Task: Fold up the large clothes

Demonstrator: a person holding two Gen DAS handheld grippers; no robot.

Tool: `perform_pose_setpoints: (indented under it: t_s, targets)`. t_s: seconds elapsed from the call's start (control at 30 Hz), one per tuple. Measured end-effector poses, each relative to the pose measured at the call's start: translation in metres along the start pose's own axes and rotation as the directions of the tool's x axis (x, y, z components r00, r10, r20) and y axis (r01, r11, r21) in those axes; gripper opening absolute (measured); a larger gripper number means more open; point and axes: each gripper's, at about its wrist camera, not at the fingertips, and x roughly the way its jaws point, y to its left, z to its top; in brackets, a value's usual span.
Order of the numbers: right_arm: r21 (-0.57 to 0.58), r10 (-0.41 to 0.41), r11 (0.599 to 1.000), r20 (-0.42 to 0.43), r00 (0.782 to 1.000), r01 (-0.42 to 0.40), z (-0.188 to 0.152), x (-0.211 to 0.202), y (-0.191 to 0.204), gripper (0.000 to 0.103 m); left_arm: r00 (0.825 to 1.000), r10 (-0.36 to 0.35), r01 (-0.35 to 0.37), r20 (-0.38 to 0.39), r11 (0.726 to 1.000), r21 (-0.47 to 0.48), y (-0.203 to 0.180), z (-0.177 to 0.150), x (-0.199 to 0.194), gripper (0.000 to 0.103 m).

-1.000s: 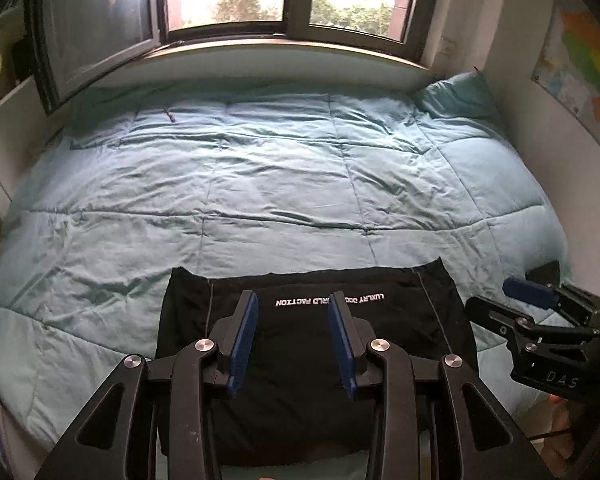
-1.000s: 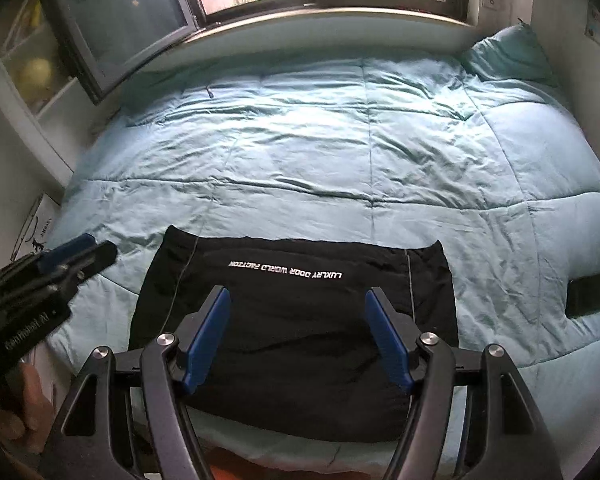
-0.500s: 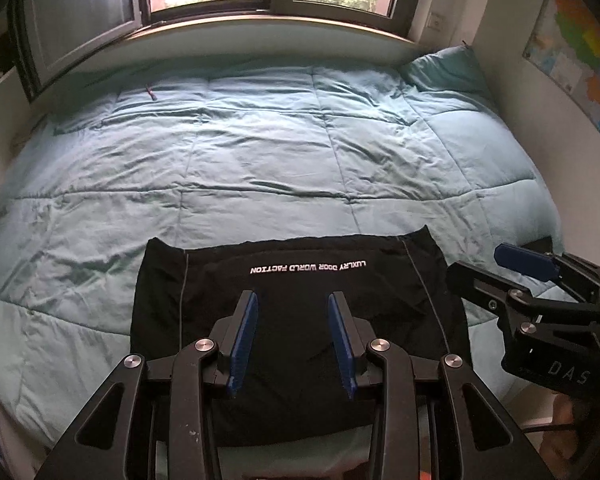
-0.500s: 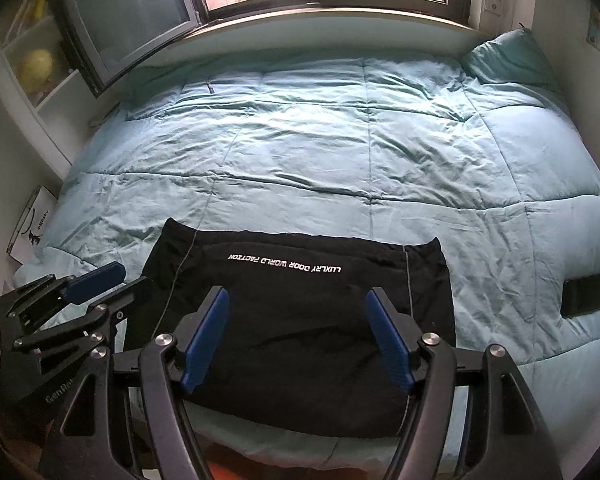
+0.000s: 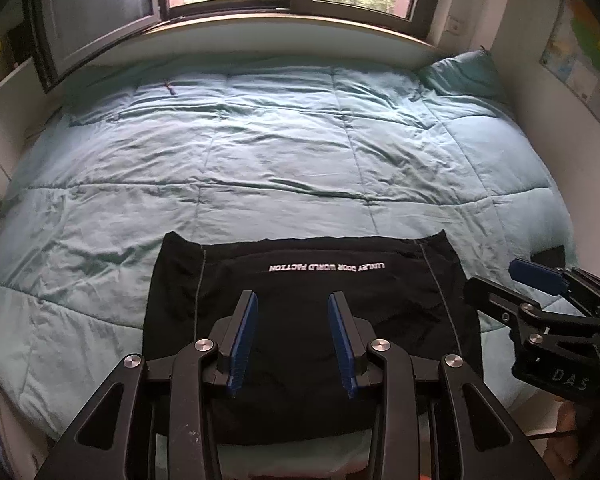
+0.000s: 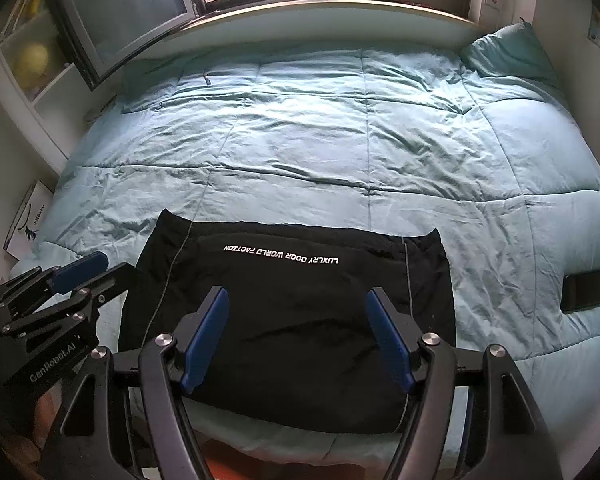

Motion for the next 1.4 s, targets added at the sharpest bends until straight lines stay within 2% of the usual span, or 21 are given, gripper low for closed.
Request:
perform_pose_setpoints:
  t_s: [0.37,0.63,0.7,0.77,0.83,1.0,1.17,1.3,1.4]
  targets:
    - [0.014,-0.028,0.999,-0.024,0.999,0.029,0.0,0.008,-0.009,0.074,0.999,0.033,-0.034,-0.012,0.999,-0.025,0.013,0.002,0.005,0.039]
    - [0.009,-0.031,0.999,-0.032,0.999,0.031,0.003,0.012,-0.011,0.074,0.996,0.084,-0.084,-0.023,0.996,-0.02,0.014,0.004,0.01,0.039]
    - [0.01,-0.029,1.0,-0.033,0.999,0.029,0.002,0.013,-0.011,0.074,0.994,0.109,-0.109,-0.016,0.994,-0.017,0.014,0.005,0.01,0.039]
    - [0.006,-0.026,1.0,-0.038,0.999,0.027,0.003,0.015,-0.012,0.074,0.984,0.177,-0.177,-0.005,0.984,0.003,0.012,0.007,0.012,0.039]
    - [0.004,-0.025,1.0,-0.044,0.999,0.026,0.003,0.016,-0.013,0.074,0.978,0.21,-0.209,-0.009,0.978,0.019,0.012,0.008,0.014,0.039]
    - [0.007,-0.022,1.0,-0.052,0.998,0.023,0.005,0.02,-0.015,0.074,0.978,0.205,-0.205,-0.038,0.979,0.0,0.02,0.009,0.019,0.039]
    - [0.003,-0.02,1.0,-0.061,0.998,0.02,0.006,0.024,-0.014,0.074,0.975,0.219,-0.219,-0.035,0.976,-0.002,0.024,0.009,0.019,0.039]
    - [-0.002,-0.019,1.0,-0.072,0.997,0.018,0.005,0.027,-0.012,0.074,0.975,0.22,-0.22,-0.017,0.975,-0.017,0.026,0.009,0.018,0.039]
    - [-0.007,-0.018,1.0,-0.076,0.997,0.018,0.004,0.029,-0.01,0.074,0.972,0.233,-0.232,0.03,0.972,-0.032,0.031,0.01,0.013,0.039]
